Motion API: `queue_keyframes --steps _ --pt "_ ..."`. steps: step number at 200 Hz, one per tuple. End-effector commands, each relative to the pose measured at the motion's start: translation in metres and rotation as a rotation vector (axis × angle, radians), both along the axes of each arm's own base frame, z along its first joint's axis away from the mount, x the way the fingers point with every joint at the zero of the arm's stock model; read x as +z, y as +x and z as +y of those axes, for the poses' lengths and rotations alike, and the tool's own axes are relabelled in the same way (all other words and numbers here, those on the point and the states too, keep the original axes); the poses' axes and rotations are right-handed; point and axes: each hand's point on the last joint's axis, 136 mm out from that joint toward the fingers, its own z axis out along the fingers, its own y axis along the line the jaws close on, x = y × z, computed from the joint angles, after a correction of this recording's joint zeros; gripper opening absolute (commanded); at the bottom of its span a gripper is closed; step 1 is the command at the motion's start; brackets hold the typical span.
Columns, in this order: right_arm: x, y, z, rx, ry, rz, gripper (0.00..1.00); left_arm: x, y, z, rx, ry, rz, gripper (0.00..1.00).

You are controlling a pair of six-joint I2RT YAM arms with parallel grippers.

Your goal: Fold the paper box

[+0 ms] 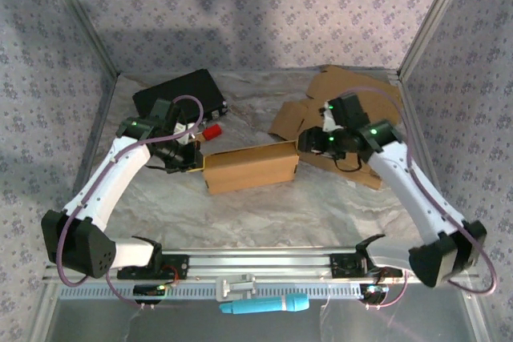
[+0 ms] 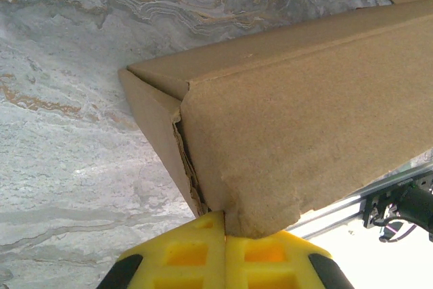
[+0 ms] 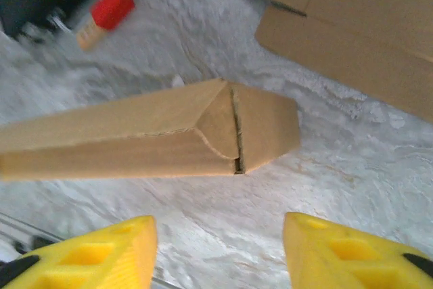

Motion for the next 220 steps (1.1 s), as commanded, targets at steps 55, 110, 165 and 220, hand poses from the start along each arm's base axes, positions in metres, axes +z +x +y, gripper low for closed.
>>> queue_keyframes --steps 55,110,165,220 --pt "0.0 0.031 0.032 -0.446 0.543 0.358 0.81 -0.008 -0.006 0.002 -0.012 0.041 0.034 0.0" --pt "-0.041 0.022 0.04 -0.467 0.501 0.505 0.8 -0.009 -0.007 0.001 -0.012 0.043 0.04 0.0" --pt "-0.069 0.003 0.033 -0.482 0.411 0.587 0.63 -0.006 -0.006 0.001 -0.005 0.042 0.036 0.0" --pt "-0.098 -0.013 0.021 -0.488 0.314 0.636 0.53 0.011 -0.006 -0.003 0.044 -0.017 0.014 0.28"
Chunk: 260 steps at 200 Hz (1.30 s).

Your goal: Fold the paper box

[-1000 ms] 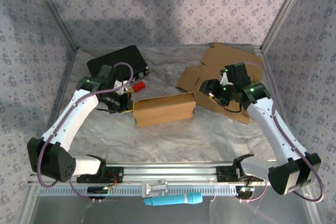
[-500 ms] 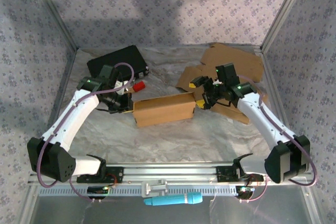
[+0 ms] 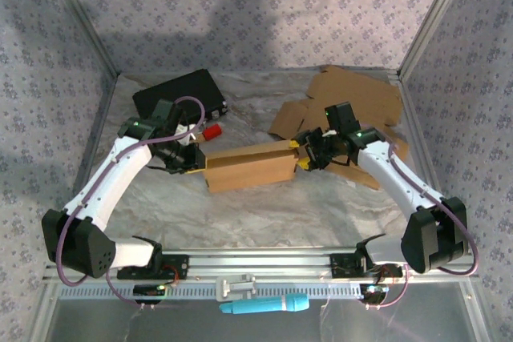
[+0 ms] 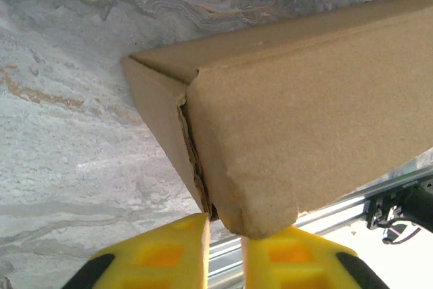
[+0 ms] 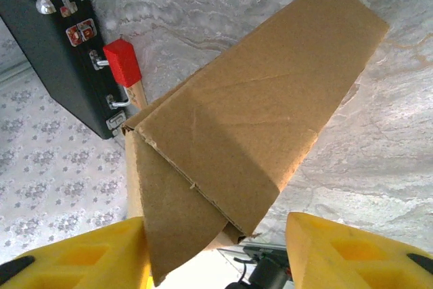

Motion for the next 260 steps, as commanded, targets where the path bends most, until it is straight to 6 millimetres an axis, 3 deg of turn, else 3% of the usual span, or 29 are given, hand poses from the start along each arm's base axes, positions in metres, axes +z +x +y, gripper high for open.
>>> queue_keyframes --steps 1,38,54,87,133,159,200,260 --pt "-0.034 -0.026 -0.014 0.019 -0.092 0.127 0.53 0.014 -0.003 -0.003 0.036 -0.037 -0.001 0.29" --pt "-0.045 -0.033 -0.021 0.035 -0.133 0.156 0.5 0.059 0.004 -0.013 0.156 -0.207 -0.06 0.51" --pt "-0.048 -0.035 -0.024 0.039 -0.147 0.165 0.48 0.062 0.006 -0.01 0.22 -0.239 -0.035 0.56" --pt "-0.053 -0.038 -0.025 0.041 -0.157 0.181 0.45 0.032 0.006 -0.003 0.269 -0.194 0.056 0.57" --pt "-0.053 -0.039 -0.028 0.038 -0.164 0.186 0.43 0.011 0.007 0.002 0.258 -0.149 0.064 0.51" --pt "-0.056 -0.041 -0.029 0.039 -0.169 0.195 0.43 -0.006 0.001 0.006 0.26 -0.119 0.09 0.43" --pt "-0.058 -0.043 -0.032 0.041 -0.184 0.203 0.42 -0.026 -0.005 0.015 0.248 -0.065 0.1 0.4" --pt "-0.082 -0.067 -0.054 0.057 -0.251 0.29 0.41 -0.048 -0.017 0.022 0.25 -0.028 0.119 0.29"
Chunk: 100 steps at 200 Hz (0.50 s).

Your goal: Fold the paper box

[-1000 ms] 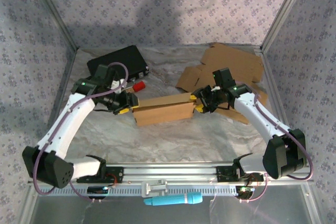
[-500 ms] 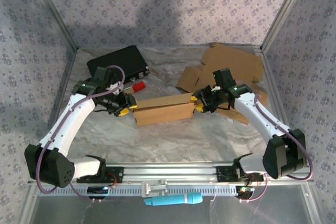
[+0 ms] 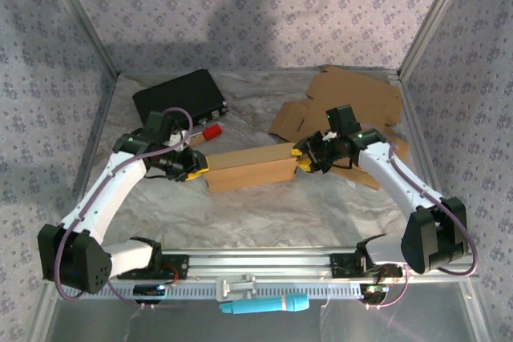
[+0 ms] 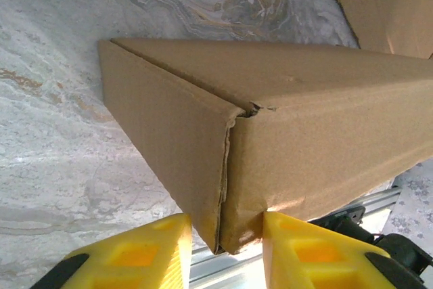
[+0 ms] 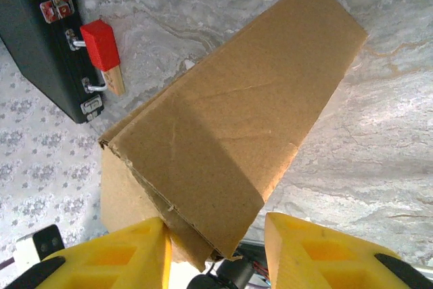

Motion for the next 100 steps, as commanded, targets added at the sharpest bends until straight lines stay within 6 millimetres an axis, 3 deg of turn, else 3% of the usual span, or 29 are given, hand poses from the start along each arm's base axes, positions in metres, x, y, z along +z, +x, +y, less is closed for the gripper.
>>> queue_keyframes --steps 1,35,65,84,100 --pt "-0.069 -0.055 -0.046 -0.041 -0.228 0.292 0.41 -0.032 -0.016 0.022 0.026 0.127 0.091 0.29" --pt "-0.053 -0.046 -0.045 -0.007 -0.237 0.228 0.38 -0.027 -0.014 0.022 0.02 0.122 0.075 0.28" --pt "-0.009 -0.023 -0.033 0.084 -0.199 0.03 0.38 -0.019 -0.015 0.014 -0.028 0.109 0.046 0.27" --pt "0.018 -0.017 -0.039 0.089 -0.213 -0.081 0.4 -0.02 -0.023 0.011 -0.068 0.14 0.043 0.26" --pt "0.028 -0.012 -0.049 0.049 -0.207 -0.13 0.44 -0.023 -0.03 0.009 -0.085 0.167 0.038 0.26"
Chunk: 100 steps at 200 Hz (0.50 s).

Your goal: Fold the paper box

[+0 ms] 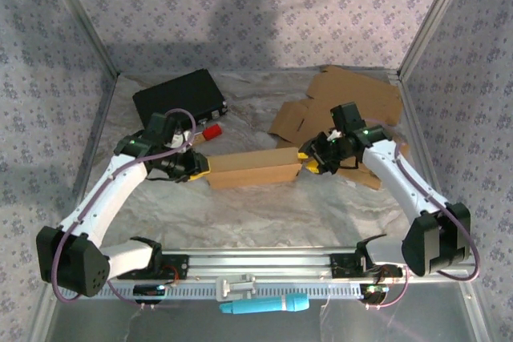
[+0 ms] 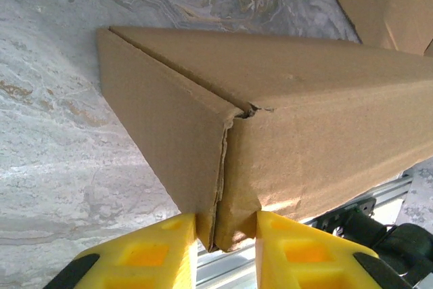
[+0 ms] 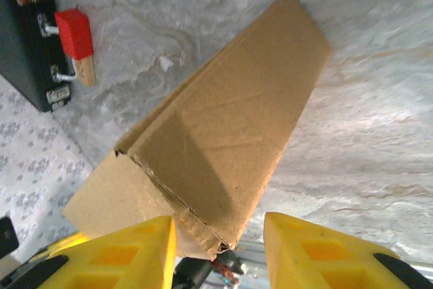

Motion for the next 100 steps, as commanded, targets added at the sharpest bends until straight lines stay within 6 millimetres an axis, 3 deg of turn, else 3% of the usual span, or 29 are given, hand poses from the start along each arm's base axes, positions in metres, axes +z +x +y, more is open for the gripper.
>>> queue_keyframes --steps 1,35,58,100 --pt "0.014 -0.003 -0.028 -0.033 -0.089 -0.069 0.44 -0.025 -0.024 0.017 -0.014 0.154 0.075 0.26" --pt "0.001 0.014 -0.037 -0.114 -0.019 -0.036 0.57 -0.03 -0.033 0.018 -0.009 0.191 0.07 0.24" --pt "-0.011 0.027 -0.024 -0.113 0.028 0.02 0.65 -0.032 -0.036 0.013 -0.011 0.19 0.074 0.24" --pt "-0.065 -0.004 0.008 0.0 0.013 0.207 0.67 -0.045 -0.041 0.011 0.015 0.198 0.09 0.24"
